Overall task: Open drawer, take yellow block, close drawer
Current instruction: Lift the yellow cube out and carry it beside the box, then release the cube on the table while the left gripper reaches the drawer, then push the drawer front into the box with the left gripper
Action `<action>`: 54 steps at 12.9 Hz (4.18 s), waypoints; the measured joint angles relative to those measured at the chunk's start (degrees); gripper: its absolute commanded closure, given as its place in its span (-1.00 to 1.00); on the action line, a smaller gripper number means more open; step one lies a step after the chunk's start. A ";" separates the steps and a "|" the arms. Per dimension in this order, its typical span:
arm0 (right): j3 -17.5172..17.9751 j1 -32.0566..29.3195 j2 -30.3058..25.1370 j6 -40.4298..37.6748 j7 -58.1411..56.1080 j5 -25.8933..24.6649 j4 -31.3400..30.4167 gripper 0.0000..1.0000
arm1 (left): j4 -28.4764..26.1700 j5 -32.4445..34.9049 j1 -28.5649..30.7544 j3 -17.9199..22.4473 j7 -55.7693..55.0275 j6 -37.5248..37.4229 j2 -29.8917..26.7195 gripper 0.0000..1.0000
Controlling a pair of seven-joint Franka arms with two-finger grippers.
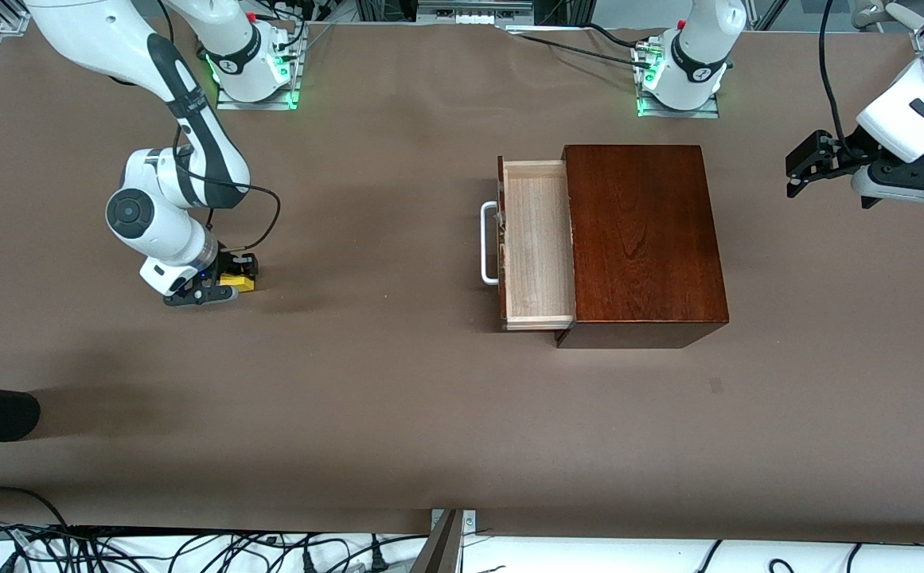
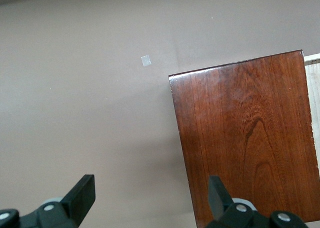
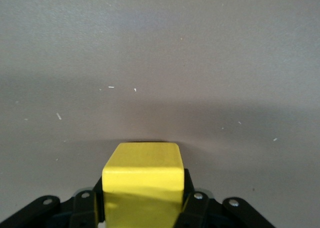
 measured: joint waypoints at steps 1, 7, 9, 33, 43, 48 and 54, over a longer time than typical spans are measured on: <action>0.00 -0.02 0.73 1.03 0.17 0.00 -0.02 1.00 | 0.01 0.00 -0.01 0.00 0.00 -0.07 0.00 -1.00; 0.04 -0.03 1.16 2.18 1.23 0.01 -0.03 -1.00 | 0.13 -5.97 -1.69 -0.96 0.56 -8.26 0.62 -1.00; 0.08 -0.03 0.70 2.91 1.23 0.01 0.39 -1.00 | 0.12 -9.64 -5.64 -1.56 0.98 -9.85 2.88 -1.00; -0.19 -0.06 -20.60 -54.58 -2.07 -0.11 35.69 -1.00 | 14.80 -0.29 -38.38 -4.45 56.88 19.04 39.63 -1.00; 0.04 -0.02 -20.62 -52.71 -3.55 -2.73 35.67 -1.00 | 15.41 1.04 -33.94 -3.90 57.41 9.75 39.77 -1.00; 0.05 -0.02 -20.68 -52.89 -3.54 -3.40 36.66 -1.00 | 15.41 5.56 -32.68 -3.07 56.88 3.51 38.80 -1.00; -0.02 -0.02 -20.68 -53.44 -3.47 -3.39 36.69 -1.00 | 15.40 7.65 -30.91 -1.53 56.87 0.28 37.63 -1.00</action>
